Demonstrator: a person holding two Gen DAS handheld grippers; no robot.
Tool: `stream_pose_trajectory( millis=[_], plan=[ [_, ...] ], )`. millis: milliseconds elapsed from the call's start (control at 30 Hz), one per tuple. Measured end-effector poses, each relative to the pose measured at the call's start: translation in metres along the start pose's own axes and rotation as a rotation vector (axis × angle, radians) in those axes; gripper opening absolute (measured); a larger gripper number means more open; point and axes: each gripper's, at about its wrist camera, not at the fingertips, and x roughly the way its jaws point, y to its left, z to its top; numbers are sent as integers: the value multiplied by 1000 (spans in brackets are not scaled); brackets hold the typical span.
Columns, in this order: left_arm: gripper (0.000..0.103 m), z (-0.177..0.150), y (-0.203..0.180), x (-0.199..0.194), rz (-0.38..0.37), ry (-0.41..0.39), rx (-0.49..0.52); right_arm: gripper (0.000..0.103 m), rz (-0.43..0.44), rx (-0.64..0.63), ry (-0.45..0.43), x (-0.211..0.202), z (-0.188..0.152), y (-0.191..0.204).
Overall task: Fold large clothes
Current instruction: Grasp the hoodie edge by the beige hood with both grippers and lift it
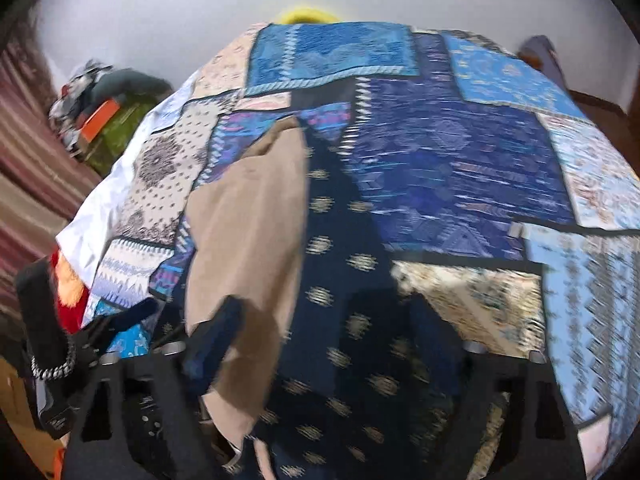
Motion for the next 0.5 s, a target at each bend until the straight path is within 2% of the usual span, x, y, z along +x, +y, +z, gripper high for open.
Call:
stream_pose_trajectory(
  millis=[33,67,100,167,267,400,500],
  plan=[
    [73,1,-3,1,-13,-2,2,62,-17,-10,-6,3,1,3],
    [61,2,-6,1,-24,-3,8,48,-29,-31,-12,5,1,7],
    [56,2,-9,1,-29,-3,11,38,-34,-50,-12,6,0,11],
    [24,3,-16,-1,-26,-4,22,18,-47,-81,-11,7,-3,14],
    [14,2,-26,-15,-14,-1,56,11,-4,-94,-12,-3,-10,15],
    [13,-12,-37,-60,-43,-46,133,11,7,-155,-44,-38,-30,20],
    [13,-31,-48,-98,-51,-73,211,10,50,-190,-65,-73,-50,28]
  ],
)
